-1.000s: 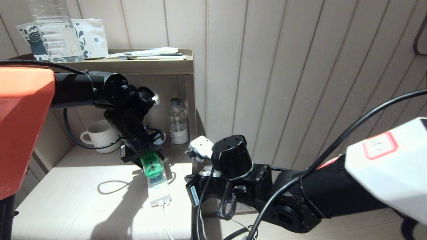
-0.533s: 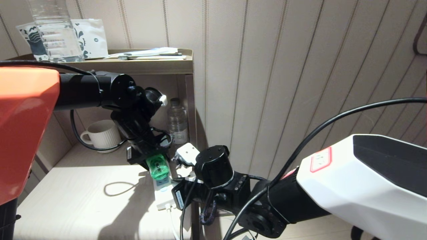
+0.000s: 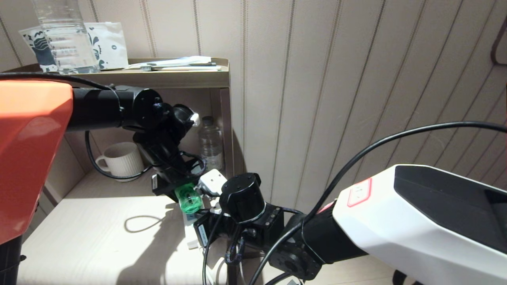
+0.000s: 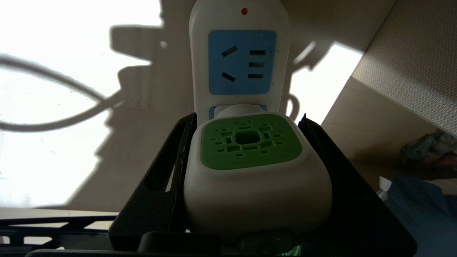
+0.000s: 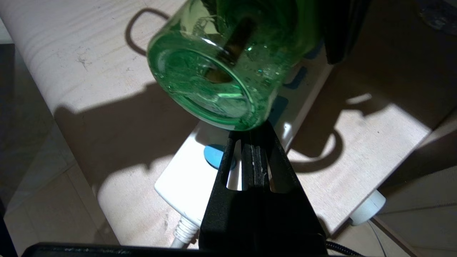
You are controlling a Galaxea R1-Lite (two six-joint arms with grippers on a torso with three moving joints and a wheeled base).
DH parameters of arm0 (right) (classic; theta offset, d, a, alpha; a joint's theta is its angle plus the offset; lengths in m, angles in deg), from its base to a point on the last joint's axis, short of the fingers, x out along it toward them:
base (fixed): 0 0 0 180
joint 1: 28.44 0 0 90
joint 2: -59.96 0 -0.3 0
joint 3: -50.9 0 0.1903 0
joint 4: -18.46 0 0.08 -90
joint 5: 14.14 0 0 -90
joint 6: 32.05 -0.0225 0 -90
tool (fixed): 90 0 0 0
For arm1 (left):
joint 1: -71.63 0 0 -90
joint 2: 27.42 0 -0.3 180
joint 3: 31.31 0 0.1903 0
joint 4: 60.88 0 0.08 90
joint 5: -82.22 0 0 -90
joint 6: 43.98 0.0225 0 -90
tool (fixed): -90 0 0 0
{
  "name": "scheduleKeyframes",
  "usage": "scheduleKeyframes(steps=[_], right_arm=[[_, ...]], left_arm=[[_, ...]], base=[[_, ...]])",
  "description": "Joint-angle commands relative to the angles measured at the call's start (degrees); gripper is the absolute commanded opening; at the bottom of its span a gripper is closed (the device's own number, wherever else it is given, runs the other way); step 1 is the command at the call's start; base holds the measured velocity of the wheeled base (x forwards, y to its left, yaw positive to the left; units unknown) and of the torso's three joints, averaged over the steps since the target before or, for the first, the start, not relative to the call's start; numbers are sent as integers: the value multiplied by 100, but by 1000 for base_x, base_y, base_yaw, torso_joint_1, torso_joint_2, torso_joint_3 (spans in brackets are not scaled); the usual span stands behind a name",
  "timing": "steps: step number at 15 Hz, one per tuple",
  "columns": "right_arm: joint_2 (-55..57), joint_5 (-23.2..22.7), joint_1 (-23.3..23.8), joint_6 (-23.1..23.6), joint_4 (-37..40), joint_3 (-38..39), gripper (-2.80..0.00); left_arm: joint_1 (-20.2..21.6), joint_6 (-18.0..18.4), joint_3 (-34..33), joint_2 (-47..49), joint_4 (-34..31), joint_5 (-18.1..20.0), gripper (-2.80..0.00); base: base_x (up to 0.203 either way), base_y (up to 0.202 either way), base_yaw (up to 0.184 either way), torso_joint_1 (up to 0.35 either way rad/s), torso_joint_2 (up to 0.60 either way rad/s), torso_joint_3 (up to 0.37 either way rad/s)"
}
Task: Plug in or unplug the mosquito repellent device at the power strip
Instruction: Hold the socket with your right hand and unplug it with your left hand
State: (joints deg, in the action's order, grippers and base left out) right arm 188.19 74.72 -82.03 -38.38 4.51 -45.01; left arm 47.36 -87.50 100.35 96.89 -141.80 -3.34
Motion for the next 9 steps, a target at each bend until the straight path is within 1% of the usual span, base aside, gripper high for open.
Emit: scheduleKeyframes(steps=[1, 9], right_arm=[[105, 0, -20, 0, -21, -129, -280], [296, 0, -64, -52, -30, -14, -280]], left_arm=[[-33, -25, -1, 6, -19, 5, -280], [-33, -16, 8, 15, -2, 5, -280]], base=[[0, 0, 0, 0, 0, 0], [0, 0, 0, 0, 0, 0]])
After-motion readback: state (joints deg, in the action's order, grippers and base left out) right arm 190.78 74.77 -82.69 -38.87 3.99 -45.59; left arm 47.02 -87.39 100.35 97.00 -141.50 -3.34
